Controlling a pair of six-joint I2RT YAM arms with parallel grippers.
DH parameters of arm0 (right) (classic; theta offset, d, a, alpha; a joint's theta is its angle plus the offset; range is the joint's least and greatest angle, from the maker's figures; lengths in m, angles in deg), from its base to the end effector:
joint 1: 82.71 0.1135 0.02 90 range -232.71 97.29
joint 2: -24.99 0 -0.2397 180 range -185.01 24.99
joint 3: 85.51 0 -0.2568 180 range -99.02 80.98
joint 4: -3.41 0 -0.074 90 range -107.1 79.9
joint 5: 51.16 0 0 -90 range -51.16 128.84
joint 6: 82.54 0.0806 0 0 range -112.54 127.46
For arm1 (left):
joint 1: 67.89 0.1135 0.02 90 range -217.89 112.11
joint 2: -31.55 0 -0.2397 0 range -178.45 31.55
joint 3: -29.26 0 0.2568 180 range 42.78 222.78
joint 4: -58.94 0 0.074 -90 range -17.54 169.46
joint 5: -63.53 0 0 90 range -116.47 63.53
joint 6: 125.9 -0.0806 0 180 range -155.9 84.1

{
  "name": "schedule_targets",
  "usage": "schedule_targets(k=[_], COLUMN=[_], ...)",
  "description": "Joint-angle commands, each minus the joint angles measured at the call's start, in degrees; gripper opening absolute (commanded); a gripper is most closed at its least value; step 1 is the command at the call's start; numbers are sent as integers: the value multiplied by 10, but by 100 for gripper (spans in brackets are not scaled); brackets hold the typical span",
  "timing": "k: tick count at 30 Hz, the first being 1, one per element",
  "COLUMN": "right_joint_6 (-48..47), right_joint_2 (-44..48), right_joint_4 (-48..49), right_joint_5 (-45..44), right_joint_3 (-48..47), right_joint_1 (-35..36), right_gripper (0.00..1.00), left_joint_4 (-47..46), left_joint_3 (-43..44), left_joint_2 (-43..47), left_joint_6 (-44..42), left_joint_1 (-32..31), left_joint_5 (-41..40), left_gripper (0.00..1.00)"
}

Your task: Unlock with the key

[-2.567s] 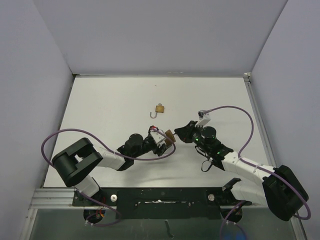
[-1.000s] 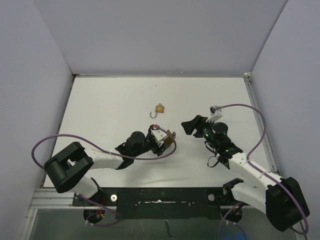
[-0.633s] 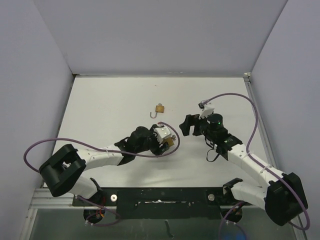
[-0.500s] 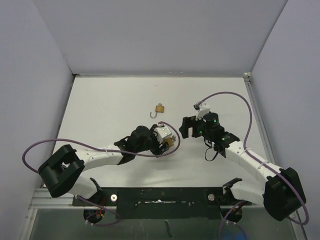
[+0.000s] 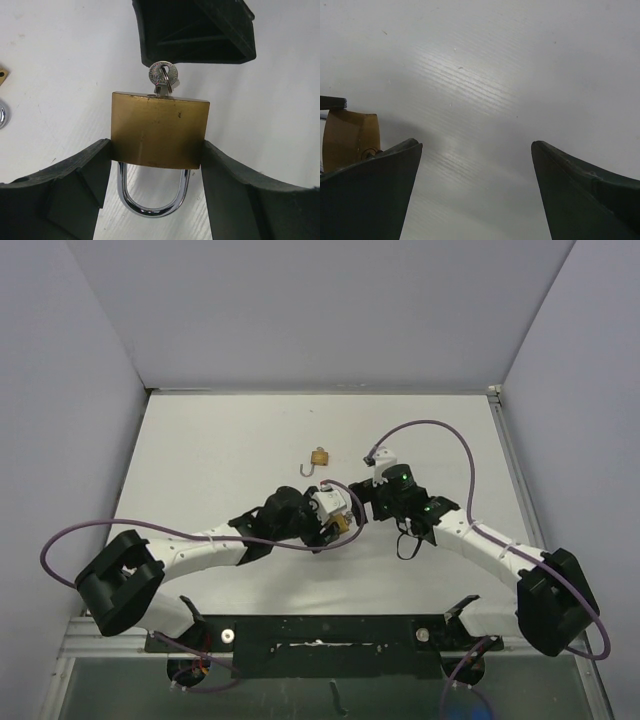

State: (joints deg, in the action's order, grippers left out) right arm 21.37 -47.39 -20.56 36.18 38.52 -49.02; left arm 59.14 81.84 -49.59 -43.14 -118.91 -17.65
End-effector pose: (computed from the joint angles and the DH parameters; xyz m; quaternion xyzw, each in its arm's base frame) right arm 0.2612 0.1697 0.1693 -0.1463 0.8956 0.1500 0.3923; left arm 0.2064 -0.2747 0.1536 0.4519 0.7304 -0.2507 0.4465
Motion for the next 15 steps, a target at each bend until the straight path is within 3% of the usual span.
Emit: schedule_targets(k=[1, 15], right_joint_6=[-6, 12], right_joint_2=[-6, -63], right_joint_4=[2, -27], right_joint_5=[-26, -57], right_joint_3=[-30, -66], right_joint_1=[13, 53], right_gripper=[96, 96], left_joint_4=[-44, 25], left_joint_3=[56, 133], left_joint_2=[14, -43], left_joint_6=[-7, 6], left_joint_1=[-2, -4], left_joint_5=[12, 16], left_gripper=[0, 0])
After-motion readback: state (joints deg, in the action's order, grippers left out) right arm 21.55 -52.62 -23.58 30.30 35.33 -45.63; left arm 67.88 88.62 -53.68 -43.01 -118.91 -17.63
